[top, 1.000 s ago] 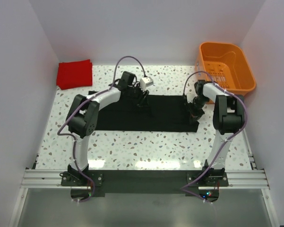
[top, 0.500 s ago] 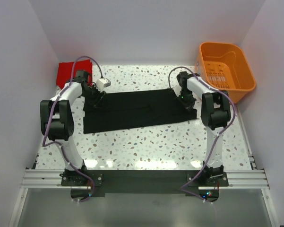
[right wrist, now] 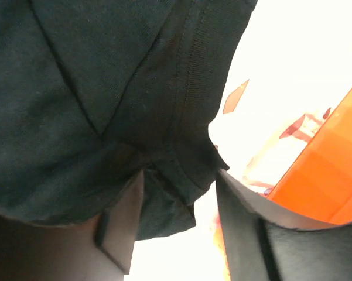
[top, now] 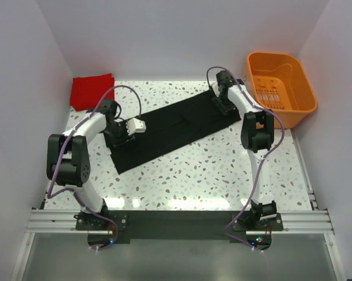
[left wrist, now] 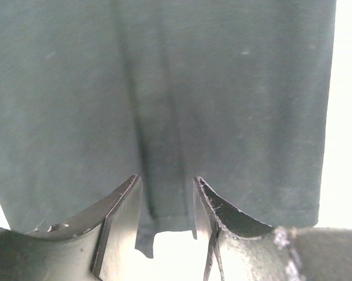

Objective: Fold and stack the t-shirts
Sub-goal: Fold the tshirt

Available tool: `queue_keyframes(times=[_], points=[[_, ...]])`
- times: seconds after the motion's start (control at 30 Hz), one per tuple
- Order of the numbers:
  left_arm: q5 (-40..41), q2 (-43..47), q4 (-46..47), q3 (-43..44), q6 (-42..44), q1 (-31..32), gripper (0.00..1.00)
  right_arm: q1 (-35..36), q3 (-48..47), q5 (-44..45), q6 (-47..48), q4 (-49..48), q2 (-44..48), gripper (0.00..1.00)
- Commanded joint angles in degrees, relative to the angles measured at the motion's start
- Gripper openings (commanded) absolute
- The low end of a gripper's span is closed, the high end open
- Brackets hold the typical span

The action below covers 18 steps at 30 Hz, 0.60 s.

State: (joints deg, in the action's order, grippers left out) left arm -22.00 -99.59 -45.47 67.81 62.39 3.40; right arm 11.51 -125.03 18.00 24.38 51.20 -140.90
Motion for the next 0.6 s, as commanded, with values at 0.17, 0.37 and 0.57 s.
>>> queue_keyframes(times=[0.17,0.37,0.57], points=[[5.1,3.6,5.4,-7.9,7.7,6.8,0.43,0.5,0.4,-9.9,-6.3,-0.8,13.1,0.68],[10.8,2.4,7.3,-14.6,10.1,9.3,0.37,0.6,2.6,-21.7,-8.6,3.1,19.7,0.75],[11.7,5.0,4.4,-21.9,9.8,15.6,0.33,0.0,9.1,-25.2,-7.1,6.8,27.6,0.73]])
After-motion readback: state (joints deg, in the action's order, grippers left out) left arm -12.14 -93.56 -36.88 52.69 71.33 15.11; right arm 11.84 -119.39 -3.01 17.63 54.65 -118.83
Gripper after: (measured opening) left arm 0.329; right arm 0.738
